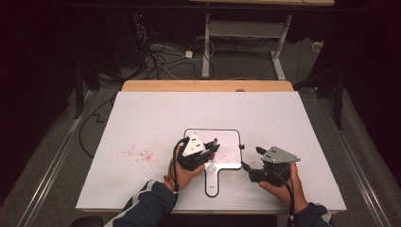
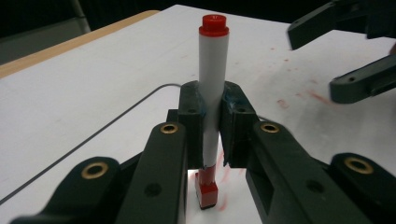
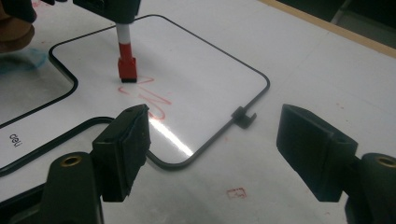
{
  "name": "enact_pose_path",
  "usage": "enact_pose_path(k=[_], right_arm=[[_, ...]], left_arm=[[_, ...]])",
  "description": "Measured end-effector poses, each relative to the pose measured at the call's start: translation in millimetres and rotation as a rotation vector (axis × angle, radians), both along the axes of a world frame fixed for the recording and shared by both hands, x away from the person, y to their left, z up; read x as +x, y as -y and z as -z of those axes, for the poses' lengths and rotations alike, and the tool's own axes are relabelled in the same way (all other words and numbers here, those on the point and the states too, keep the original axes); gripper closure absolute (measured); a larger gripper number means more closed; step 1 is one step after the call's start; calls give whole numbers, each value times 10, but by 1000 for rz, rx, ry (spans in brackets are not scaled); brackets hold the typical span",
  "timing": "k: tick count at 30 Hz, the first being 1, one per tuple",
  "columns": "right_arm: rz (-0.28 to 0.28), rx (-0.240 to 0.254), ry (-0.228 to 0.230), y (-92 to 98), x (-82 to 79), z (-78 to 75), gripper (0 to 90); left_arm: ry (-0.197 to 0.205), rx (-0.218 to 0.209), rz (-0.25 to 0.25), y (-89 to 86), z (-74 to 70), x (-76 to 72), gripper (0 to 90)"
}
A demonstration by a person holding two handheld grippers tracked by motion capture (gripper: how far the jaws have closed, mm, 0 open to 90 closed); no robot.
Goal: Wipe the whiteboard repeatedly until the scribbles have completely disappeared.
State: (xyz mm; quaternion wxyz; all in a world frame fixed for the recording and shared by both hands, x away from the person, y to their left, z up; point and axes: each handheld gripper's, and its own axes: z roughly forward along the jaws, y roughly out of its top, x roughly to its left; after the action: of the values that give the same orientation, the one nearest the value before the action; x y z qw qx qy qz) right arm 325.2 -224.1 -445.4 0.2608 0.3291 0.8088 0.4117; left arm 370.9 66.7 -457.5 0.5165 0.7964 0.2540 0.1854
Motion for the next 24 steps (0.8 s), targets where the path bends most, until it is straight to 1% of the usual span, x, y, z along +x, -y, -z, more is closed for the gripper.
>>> enact_pose_path(k=[1, 3, 4, 6, 10, 11, 12, 14, 17, 21, 24], right_arm=[[-2, 0, 4, 6, 4, -4, 273], [-2, -3, 4, 0, 7, -3, 273], [-2, -3, 4, 0, 7, -3, 273], [-3, -2, 1, -9, 8, -3, 273], [-3, 1, -1, -11, 14, 2, 273], [-3, 4, -5, -12, 15, 8, 273], [-5, 3, -7, -11, 15, 10, 273], [-7, -1, -8, -11, 11, 17, 273], [-10, -1, -11, -6, 12, 24, 273], [-8, -1, -13, 7, 20, 26, 273], [-3, 4, -10, 18, 16, 15, 274]], left_arm=[[0, 3, -19, -44, -1, 31, 788], [-26, -40, -31, -103, 18, 91, 788], [-32, -53, -32, -103, 27, 99, 788], [-33, -63, -22, -50, 35, 82, 788], [-38, -78, 34, 162, 44, 9, 788], [-59, -151, 24, 251, 60, -24, 788], [-38, -82, 56, 248, 47, -18, 788], [-32, -78, 70, 313, 47, -39, 788], [-26, -65, 64, 323, 37, -16, 788], [-22, -44, 13, 232, 17, 115, 788], [-35, -53, -12, 145, 19, 185, 788]])
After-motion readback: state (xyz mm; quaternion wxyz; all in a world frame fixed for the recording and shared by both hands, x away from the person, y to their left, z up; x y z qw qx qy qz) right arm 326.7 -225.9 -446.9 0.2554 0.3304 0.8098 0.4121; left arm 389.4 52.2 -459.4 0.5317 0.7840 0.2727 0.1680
